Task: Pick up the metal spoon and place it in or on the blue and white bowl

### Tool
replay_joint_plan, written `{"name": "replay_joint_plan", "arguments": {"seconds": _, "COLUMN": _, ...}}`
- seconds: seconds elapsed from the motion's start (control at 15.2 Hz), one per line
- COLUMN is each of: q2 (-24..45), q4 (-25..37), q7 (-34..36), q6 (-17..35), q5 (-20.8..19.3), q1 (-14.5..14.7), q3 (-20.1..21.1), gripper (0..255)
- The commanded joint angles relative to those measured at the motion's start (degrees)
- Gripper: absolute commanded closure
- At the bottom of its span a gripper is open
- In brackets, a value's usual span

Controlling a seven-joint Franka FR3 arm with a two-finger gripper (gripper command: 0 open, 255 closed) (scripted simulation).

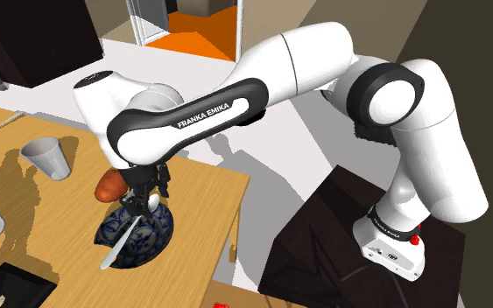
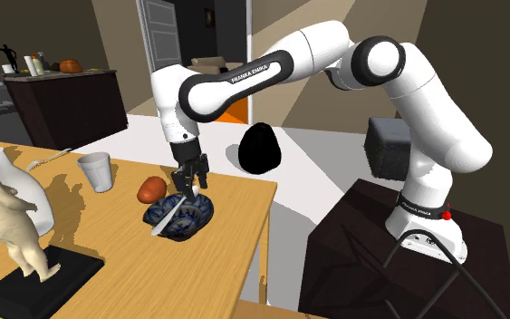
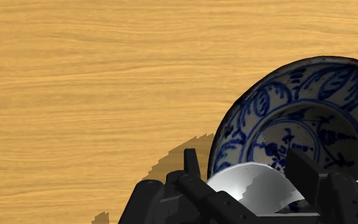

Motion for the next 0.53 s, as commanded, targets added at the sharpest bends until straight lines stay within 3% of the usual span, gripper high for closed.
{"name": "replay_joint_plan", "arguments": {"seconds": 0.0, "q2": 0.04, "q4": 0.0, "q7": 0.0, "q6": 0.05, "q5": -0.01, "q1": 0.01, "q3": 0.0, "gripper": 255}}
{"name": "replay_joint_plan", "arguments": {"seconds": 0.13, "q2": 0.04, "q4": 0.0, "q7": 0.0, "q6": 0.05, "q5": -0.01, "q1": 0.01, "q3": 0.0, "gripper": 255}}
{"name": "replay_joint_plan", "arguments": {"seconds": 0.2, "q2": 0.03, "q4": -0.01, "q7": 0.0, "q6": 0.05, "q5": -0.01, "q1": 0.01, "q3": 0.0, "gripper": 0}}
{"name": "replay_joint_plan", "arguments": {"seconds": 0.46, "q2": 0.03, "q4": -0.01, "q7": 0.0, "q6": 0.05, "q5": -0.01, "q1": 0.01, "q3": 0.0, "gripper": 0}}
